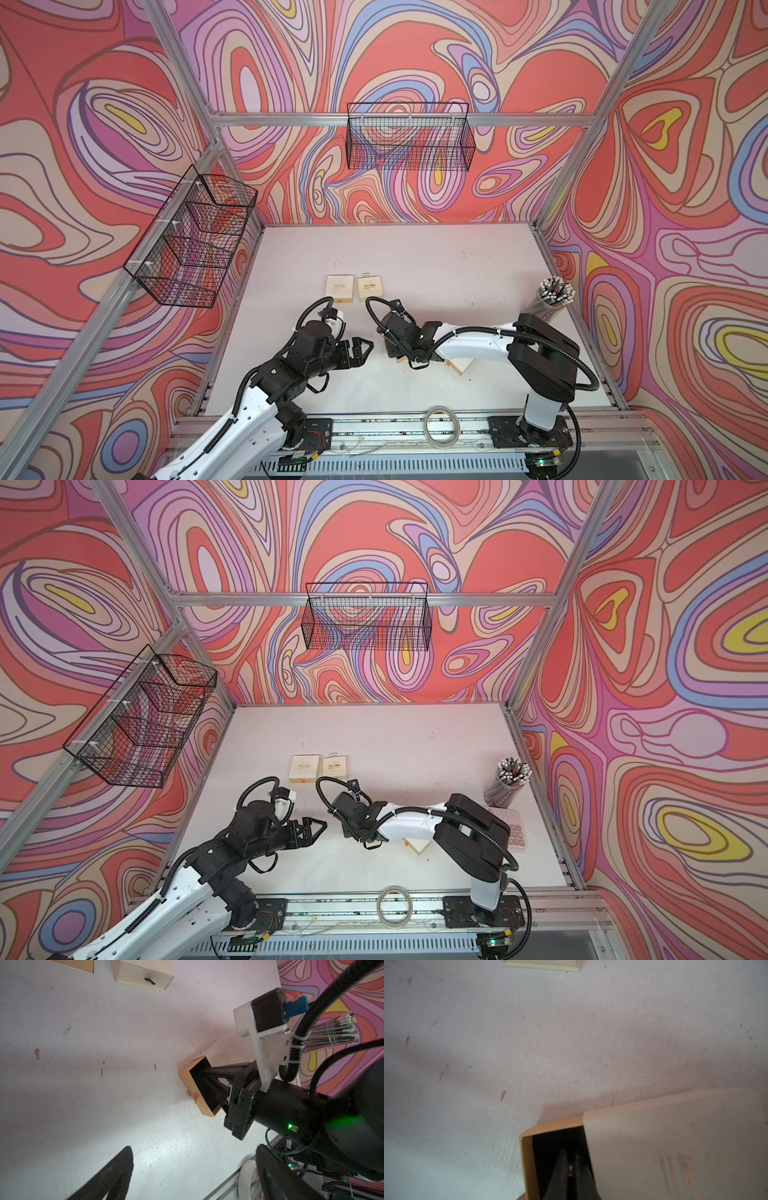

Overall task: Take out the earrings from the drawer-style jewelry box
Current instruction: Pick up the earring from the drawer.

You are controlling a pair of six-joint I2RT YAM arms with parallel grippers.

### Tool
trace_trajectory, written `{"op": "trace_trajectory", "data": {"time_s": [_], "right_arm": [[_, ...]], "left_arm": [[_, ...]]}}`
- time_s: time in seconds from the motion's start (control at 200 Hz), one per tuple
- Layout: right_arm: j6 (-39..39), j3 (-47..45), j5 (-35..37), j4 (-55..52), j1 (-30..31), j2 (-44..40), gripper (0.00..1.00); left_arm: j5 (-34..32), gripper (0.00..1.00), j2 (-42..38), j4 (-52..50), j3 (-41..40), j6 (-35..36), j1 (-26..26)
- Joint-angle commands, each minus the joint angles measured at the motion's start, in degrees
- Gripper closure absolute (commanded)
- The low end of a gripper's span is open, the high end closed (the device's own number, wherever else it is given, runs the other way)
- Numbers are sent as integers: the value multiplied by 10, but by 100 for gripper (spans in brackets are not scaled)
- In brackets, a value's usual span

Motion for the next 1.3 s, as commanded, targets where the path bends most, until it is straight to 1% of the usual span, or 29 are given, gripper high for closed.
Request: {"op": "trace_trajectory", "data": {"time_s": [0.0,0.28,0.305,0.476,0.841,1.077,1.227,1.292], "right_arm": [[4,-3,0,-4,4,-21,98],[5,-10,-6,-2,4,-31,100],[6,-10,-7,-2,4,-46,100],[5,-11,-10,0,4,-59,100],[-15,21,-11,6,-5,-64,100],[-40,50,-35,17,-53,-51,100],[-60,75,-65,29,-110,-38,100],[-69,90,-76,28,-137,-8,100]], "left_arm": [[3,8,2,9,14,3,4],[3,8,3,7,20,3,5],[2,8,3,7,20,3,6],[2,8,5,7,22,5,6],[3,8,2,5,23,3,6],[6,8,-1,8,24,3,6],[4,6,1,23,22,3,6],[6,2,7,46,19,1,6]]}}
